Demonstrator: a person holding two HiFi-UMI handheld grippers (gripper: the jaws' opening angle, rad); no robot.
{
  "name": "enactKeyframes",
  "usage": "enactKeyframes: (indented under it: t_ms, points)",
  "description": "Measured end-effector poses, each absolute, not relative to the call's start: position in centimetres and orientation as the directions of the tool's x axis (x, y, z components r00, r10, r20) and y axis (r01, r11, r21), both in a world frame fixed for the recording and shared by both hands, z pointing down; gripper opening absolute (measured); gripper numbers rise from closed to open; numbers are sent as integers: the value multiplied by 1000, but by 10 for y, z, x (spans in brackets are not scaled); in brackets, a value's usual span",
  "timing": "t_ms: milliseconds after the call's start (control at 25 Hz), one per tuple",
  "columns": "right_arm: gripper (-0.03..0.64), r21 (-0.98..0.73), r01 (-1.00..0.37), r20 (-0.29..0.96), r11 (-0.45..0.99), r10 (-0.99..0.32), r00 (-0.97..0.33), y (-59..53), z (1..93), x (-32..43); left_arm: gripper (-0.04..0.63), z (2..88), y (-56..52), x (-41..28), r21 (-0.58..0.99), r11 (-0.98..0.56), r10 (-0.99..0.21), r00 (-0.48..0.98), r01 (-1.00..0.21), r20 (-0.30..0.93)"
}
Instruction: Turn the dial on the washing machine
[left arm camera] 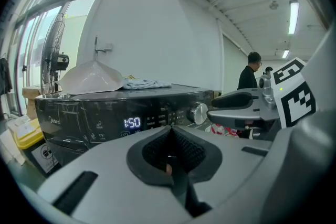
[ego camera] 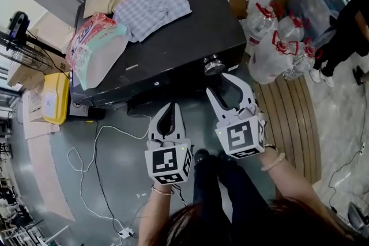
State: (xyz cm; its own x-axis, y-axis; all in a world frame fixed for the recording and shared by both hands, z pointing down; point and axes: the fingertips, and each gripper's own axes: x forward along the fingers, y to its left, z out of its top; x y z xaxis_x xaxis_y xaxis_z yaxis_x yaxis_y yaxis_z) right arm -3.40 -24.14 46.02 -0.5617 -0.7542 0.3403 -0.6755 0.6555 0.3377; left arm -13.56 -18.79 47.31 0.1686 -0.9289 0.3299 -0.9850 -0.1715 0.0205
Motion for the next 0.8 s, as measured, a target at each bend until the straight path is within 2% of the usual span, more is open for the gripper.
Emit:
enactKeyframes:
  t_ms: [240,440,800]
  points:
    - [249,364,-698,346,617,-785,-513,-259,482,-23,14,485,-198,-140,24,-157,-930,156,-987,332]
    - [279,379,-705,349,600,-798,-492,-271,493,-20,14,489,-198,-134,24,-170,-925,168,-985,340]
    - [282,393,-706,339,589,-807,-484,-287,496,-29,14,497,-206,-131,30,-178,-922,177,-984,345]
